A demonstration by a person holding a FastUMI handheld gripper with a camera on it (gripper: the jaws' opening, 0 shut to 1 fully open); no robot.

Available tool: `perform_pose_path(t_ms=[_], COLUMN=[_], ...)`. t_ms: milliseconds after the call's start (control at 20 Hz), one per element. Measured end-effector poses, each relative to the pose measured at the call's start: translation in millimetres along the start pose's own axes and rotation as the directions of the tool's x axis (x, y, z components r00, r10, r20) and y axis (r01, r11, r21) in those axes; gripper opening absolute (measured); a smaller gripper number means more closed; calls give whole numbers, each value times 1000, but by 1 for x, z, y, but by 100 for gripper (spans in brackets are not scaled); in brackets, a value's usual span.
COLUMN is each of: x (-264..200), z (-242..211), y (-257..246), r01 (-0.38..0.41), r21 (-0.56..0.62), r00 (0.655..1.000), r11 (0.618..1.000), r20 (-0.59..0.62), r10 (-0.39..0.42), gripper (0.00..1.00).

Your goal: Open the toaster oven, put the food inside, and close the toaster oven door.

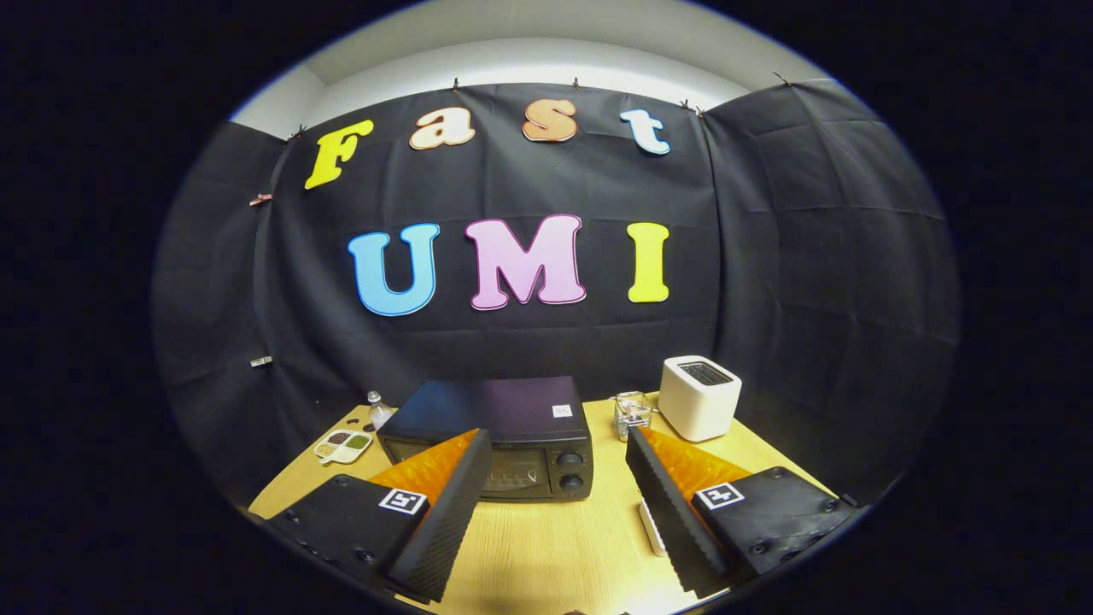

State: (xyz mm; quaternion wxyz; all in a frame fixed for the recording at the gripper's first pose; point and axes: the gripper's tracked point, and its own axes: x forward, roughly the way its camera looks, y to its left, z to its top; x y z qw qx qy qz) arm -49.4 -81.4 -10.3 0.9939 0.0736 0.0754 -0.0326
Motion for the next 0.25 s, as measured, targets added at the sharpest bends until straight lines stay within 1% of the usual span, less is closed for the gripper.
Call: perform_pose_path(t_ms=[250], x=[4], z=[10], y=[2], r01=[-20], r21=[1], r00=[1000], r11=[1000], r20=[7], r10=[20], gripper=[98])
